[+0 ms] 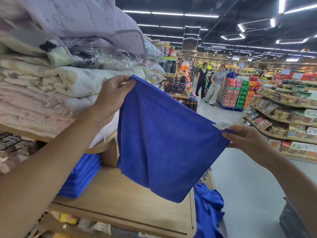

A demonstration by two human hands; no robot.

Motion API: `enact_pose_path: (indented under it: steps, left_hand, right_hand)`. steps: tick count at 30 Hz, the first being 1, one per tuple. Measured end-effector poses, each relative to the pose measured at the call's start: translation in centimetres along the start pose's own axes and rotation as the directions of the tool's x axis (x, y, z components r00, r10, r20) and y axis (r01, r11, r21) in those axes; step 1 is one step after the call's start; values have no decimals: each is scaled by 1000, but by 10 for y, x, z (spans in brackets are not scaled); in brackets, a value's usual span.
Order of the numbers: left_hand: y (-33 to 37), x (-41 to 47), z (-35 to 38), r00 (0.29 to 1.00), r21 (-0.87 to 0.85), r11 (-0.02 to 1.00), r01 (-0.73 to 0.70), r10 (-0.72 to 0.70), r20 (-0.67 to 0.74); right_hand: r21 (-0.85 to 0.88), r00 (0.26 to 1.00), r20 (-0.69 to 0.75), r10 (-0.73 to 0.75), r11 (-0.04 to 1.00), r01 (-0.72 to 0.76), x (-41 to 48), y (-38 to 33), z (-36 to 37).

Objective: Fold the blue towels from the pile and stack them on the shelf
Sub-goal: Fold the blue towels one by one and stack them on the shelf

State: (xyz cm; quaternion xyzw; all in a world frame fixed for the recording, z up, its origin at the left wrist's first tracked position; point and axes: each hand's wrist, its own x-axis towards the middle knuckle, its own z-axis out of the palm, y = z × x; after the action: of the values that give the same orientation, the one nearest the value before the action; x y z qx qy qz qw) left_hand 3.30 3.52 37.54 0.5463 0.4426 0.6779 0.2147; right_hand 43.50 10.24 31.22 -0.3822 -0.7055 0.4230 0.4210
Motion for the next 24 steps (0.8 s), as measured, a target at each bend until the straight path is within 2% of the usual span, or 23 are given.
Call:
enact_pose_path:
  steps: [5,8,9,10,12,14,15,18,21,23,24]
  left_hand:
    - [-12,-43,-16,996,-62,997,-50,45,-71]
    - [-23,-74,-30,993,-39,998,-51,46,-106]
    - [-26,-85,-35,994,-51,998,-38,33,-103]
    - [-29,-95,-41,995,-89,996,-25,16,-99]
    - [-29,-114,-57,998,-208,978,14,-28,-64]
    - [-32,-134,-74,999,-263,964,43,-47,-10]
    - [-35,-146,-80,997,-273,959,70,-71,8]
    - [-70,-180,-99,974,-220,952,213,-225,-34]
    - [-118,-205,-114,882,-53,896,442,-444,-157]
    - [-149,-215,-122,835,63,844,533,-511,-204]
    - [-162,-217,-126,833,104,836,539,-511,-212]
  right_hand:
    - [-185,974,-148,-173,972,145,-12,-1,0]
    - [-410,965,-123,-231,898,163,-20,6,1]
    - [-398,971,-117,-209,905,147,-24,10,2]
    - [-313,980,-92,-175,940,138,-29,14,2]
    - [-52,994,-27,-103,994,101,-41,20,4]
    - [142,997,75,-34,990,23,-51,32,7]
    - [178,992,127,-14,984,-9,-57,39,12]
    - [141,976,202,77,984,-107,-72,72,33]
    - [79,966,170,195,974,-210,-84,105,62]
    - [68,949,167,266,958,-280,-88,126,82]
    - [69,938,165,304,945,-319,-89,136,90]
